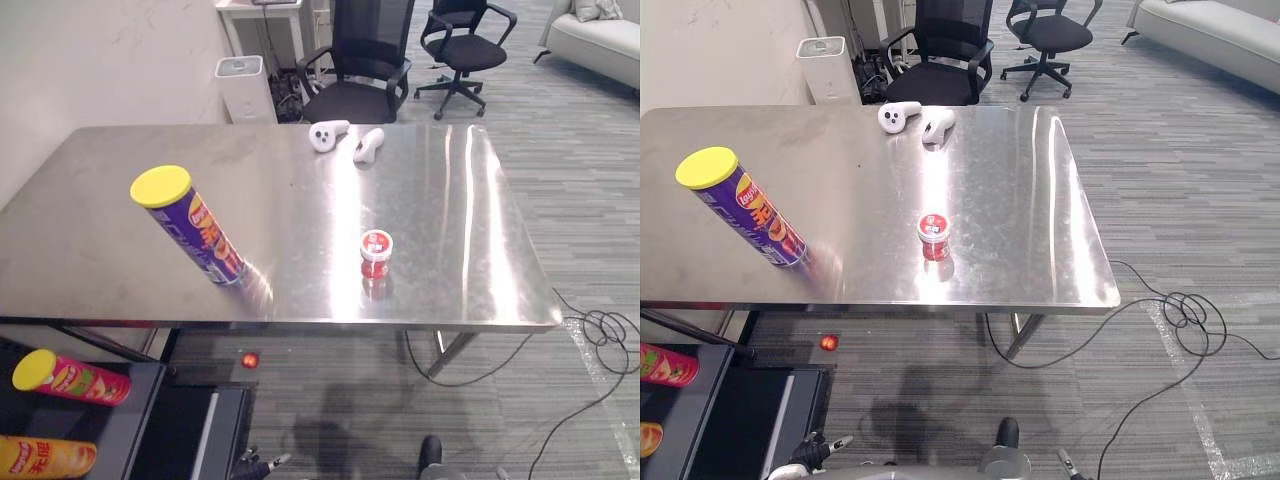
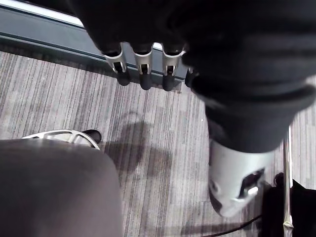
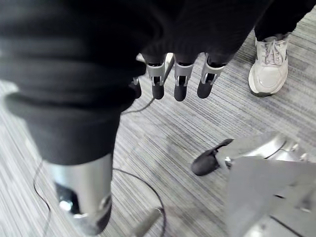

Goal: Put the gum and the chips on the shelf.

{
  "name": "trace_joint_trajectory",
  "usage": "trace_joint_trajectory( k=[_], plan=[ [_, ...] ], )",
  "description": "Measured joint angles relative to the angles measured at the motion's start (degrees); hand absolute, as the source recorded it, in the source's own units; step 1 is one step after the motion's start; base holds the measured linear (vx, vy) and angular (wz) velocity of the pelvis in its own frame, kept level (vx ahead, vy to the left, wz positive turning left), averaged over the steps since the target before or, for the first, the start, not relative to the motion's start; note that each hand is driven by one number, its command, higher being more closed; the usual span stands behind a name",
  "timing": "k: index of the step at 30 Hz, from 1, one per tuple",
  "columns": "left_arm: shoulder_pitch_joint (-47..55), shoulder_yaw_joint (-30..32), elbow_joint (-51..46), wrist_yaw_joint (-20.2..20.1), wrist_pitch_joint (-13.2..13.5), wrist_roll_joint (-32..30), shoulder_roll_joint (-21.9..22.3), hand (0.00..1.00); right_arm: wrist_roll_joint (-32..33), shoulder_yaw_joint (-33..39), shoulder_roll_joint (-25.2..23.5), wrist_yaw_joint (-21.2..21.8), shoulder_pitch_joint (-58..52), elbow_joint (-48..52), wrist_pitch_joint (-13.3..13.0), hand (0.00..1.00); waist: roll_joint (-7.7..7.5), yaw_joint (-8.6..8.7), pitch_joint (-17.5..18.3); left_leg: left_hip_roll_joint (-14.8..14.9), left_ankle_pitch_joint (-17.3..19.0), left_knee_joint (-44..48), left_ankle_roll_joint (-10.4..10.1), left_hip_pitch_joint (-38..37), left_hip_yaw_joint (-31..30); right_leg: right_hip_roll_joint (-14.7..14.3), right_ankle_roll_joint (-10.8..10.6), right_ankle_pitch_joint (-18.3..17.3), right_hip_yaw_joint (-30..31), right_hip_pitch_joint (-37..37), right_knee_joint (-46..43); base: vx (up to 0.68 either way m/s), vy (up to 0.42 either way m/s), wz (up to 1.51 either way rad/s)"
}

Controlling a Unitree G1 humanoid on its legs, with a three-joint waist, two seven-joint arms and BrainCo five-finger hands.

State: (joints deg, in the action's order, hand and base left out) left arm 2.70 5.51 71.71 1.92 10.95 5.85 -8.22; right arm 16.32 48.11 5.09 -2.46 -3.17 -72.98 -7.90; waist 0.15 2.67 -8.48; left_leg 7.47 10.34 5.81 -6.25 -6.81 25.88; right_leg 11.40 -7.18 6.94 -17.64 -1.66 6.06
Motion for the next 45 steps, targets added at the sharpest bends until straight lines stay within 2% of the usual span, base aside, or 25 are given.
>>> trace_joint_trajectory(
  k=[1, 4, 6, 7, 8, 11, 13, 14, 17, 18, 19, 20, 22, 23, 24, 29, 32, 37, 41, 45],
  plan=[
    [0.1, 1.7, 0.0, 0.0, -0.3, -0.1, 0.3, 0.00, 1.7, 6.0, 1.4, -0.1, 1.0, -0.8, 0.1, 0.00, 0.08, 0.25, 0.1, -0.2, 0.0, -0.5, 0.0, -0.5, 0.0, 0.0, 0.0, 0.0, -0.1, -0.1, 0.0, 0.01, -0.017, -0.11],
    [-0.1, 4.0, -0.1, -0.2, -0.4, -0.4, 1.0, 0.00, 4.5, 16.4, 5.3, -0.9, 2.2, -4.1, 0.2, 0.00, 0.13, 0.41, 0.6, -0.5, 0.0, -1.5, 0.0, -0.6, 0.0, 0.1, 0.0, 0.0, -0.2, 0.2, 0.0, 0.00, -0.004, -0.03],
    [0.2, 5.9, -0.1, -0.3, -0.4, -0.4, 1.3, 0.00, 6.8, 29.8, 9.9, -2.6, 3.1, -6.2, 0.2, 0.00, 0.11, 0.65, 1.4, -0.6, 0.0, -1.8, 0.1, -0.8, 0.0, 0.1, 0.0, 0.0, -0.5, 0.2, 0.0, -0.01, -0.011, -0.02],
    [0.4, 6.2, -0.2, -0.4, -0.4, -0.4, 1.3, 0.00, 6.8, 32.3, 11.2, -3.0, 3.4, -6.8, 0.2, 0.00, 0.14, 0.79, 1.5, -0.6, 0.0, -1.8, 0.1, -0.8, 0.0, 0.1, 0.0, 0.0, -0.5, 0.2, 0.0, -0.02, -0.031, -0.03],
    [0.9, 6.2, -0.3, -0.3, -0.4, -0.4, 1.3, 0.00, 6.8, 36.9, 13.3, -3.8, 4.3, -6.9, 0.2, 0.00, 0.23, 1.70, 1.8, -0.7, 0.1, -1.9, 0.1, -0.8, 0.0, 0.1, 0.0, 0.0, -0.5, 0.2, 0.0, 0.00, 0.000, 0.00],
    [1.9, 6.3, -0.8, -0.3, -0.7, -0.4, 1.4, 0.00, 6.7, 42.8, 17.8, -5.9, 6.5, -6.9, 0.2, 0.00, 0.74, 2.04, 2.6, -0.7, 0.1, -2.0, 0.1, -0.8, 0.2, 0.0, 0.0, 0.0, -0.3, 0.5, 0.0, -0.04, -0.031, -0.05],
    [2.1, 6.8, -1.4, -0.2, -1.0, -0.4, 1.7, 0.00, 6.5, 43.6, 20.4, -7.2, 7.3, -6.6, 0.2, 0.00, 1.14, 2.04, 3.0, -0.6, 0.1, -2.3, 0.1, -1.1, 0.2, -0.1, 0.0, 0.0, -0.1, 0.5, 0.0, -0.05, -0.038, -0.07],
    [2.3, 7.5, -1.4, -0.1, -1.1, -0.4, 1.8, 0.00, 6.2, 43.0, 21.8, -7.6, 8.3, -6.0, 0.2, 0.00, 1.10, 2.04, 3.0, -0.6, 0.1, -2.6, 0.1, -1.4, 0.4, -0.2, 0.0, 0.0, 0.3, 0.6, 0.0, -0.06, -0.040, -0.10],
    [3.4, 7.9, -1.4, 0.3, -1.1, -0.4, 2.3, 0.00, 5.5, 34.4, 22.2, -10.2, 9.8, 0.8, 0.1, 0.00, 1.85, 2.50, 4.3, -0.7, 0.1, -2.6, 0.1, -1.4, 0.7, -0.2, -0.1, 0.0, 0.7, 0.9, 0.0, -0.06, -0.042, -0.09],
    [4.3, 7.9, -1.4, 0.3, -1.1, -0.4, 2.6, 0.00, 3.5, 26.7, 21.9, -11.9, 9.7, 8.1, 0.1, 0.00, 2.39, 2.99, 5.0, -0.7, 0.1, -2.7, 0.1, -1.4, 1.0, -0.2, -0.1, 0.1, 0.9, 1.1, 0.0, -0.03, -0.032, -0.08],
    [4.6, 7.8, -1.4, 0.4, -1.0, -0.4, 2.7, 0.00, 3.0, 23.7, 21.9, -12.3, 9.6, 11.5, 0.2, 0.00, 2.52, 3.30, 5.1, -0.7, 0.1, -2.7, 0.1, -1.4, 1.1, -0.2, -0.2, 0.1, 1.0, 1.1, 0.0, -0.04, -0.037, -0.13],
    [5.2, 7.8, -1.3, 0.5, -1.0, -0.3, 2.9, 0.00, 0.7, 18.0, 21.8, -13.6, 9.2, 19.2, 0.1, 0.00, 2.57, 3.54, 5.2, -0.7, 0.1, -2.7, 0.1, -1.4, 1.5, -0.2, -0.2, 0.1, 1.2, 1.4, 0.0, -0.03, -0.027, -0.13],
    [5.5, 7.8, -1.4, 0.8, -0.9, -0.3, 3.6, 0.00, -3.6, 12.5, 21.8, -16.0, 7.8, 29.5, -0.9, 0.00, 2.31, 3.44, 5.5, -0.6, 0.1, -2.6, 0.1, -1.4, 1.6, -0.4, -0.3, 0.2, 1.4, 1.6, 0.0, -0.03, -0.037, -0.08],
    [5.6, 7.7, -1.4, 0.8, -0.8, -0.3, 3.6, 0.00, -4.6, 11.7, 21.8, -16.5, 7.6, 31.2, -1.4, 0.00, 2.21, 3.39, 5.7, -0.6, 0.1, -2.6, 0.1, -1.4, 1.6, -0.4, -0.3, 0.2, 1.4, 1.6, 0.0, -0.03, -0.061, -0.01],
    [6.1, 7.4, -1.7, 1.5, -0.4, -0.3, 3.4, 0.00, -8.1, 8.1, 21.2, -18.7, 7.7, 35.8, -2.4, 0.00, 1.54, 3.25, 6.5, -0.3, 0.1, -2.6, 0.1, -1.4, 1.6, -0.6, -0.3, 0.2, 1.3, 1.6, 0.0, -0.02, -0.053, 0.00],
    [6.2, 5.8, -2.8, 2.1, 0.1, -0.3, 3.3, 0.00, -12.4, 1.6, 15.8, -20.4, 7.9, 45.3, -2.4, 0.00, 1.33, 2.59, 6.9, -0.6, 0.0, -2.6, 0.0, -1.5, 1.3, -0.3, -0.3, 0.2, 1.1, 1.5, 0.1, -0.03, -0.033, 0.03],
    [6.6, 5.4, -4.6, 2.2, 0.2, -0.3, 3.6, 0.00, -14.3, -1.5, 13.8, -20.2, 7.6, 50.8, -2.4, 0.00, 1.43, 1.76, 7.0, -0.7, 0.0, -2.7, 0.1, -1.5, 0.6, -0.1, -0.3, 0.2, 0.6, 1.3, 0.1, -0.01, -0.022, 0.06],
    [6.7, 5.4, -4.8, 2.2, 0.2, -0.4, 3.6, 0.00, -16.3, -4.3, 13.7, -18.7, 6.7, 59.4, -2.8, 0.00, 1.34, 1.77, 6.9, -0.7, 0.0, -2.7, 0.1, -1.6, -0.5, 0.0, -0.3, 0.2, -1.3, 0.2, 0.1, -0.01, -0.035, 0.12],
    [7.7, 5.1, -6.4, 2.2, 0.2, -0.4, 3.6, 0.00, -16.4, -8.1, 13.7, -15.1, 4.7, 65.8, -2.9, 0.00, 0.95, 1.80, 6.7, -0.7, 0.0, -2.7, 0.1, -1.6, -1.3, 0.2, -0.3, 0.2, -2.2, -0.1, 0.1, -0.03, -0.028, 0.09],
    [7.9, 5.0, -6.8, 2.2, 0.2, -0.4, 3.5, 0.00, -16.5, -12.1, 13.8, -11.3, 2.9, 71.6, -4.4, 0.00, 0.48, 1.66, 6.4, -0.8, -0.1, -2.7, 0.2, -1.6, -1.6, 0.3, -0.3, 0.2, -2.5, -0.2, 0.4, -0.03, -0.020, 0.03]
  ],
)
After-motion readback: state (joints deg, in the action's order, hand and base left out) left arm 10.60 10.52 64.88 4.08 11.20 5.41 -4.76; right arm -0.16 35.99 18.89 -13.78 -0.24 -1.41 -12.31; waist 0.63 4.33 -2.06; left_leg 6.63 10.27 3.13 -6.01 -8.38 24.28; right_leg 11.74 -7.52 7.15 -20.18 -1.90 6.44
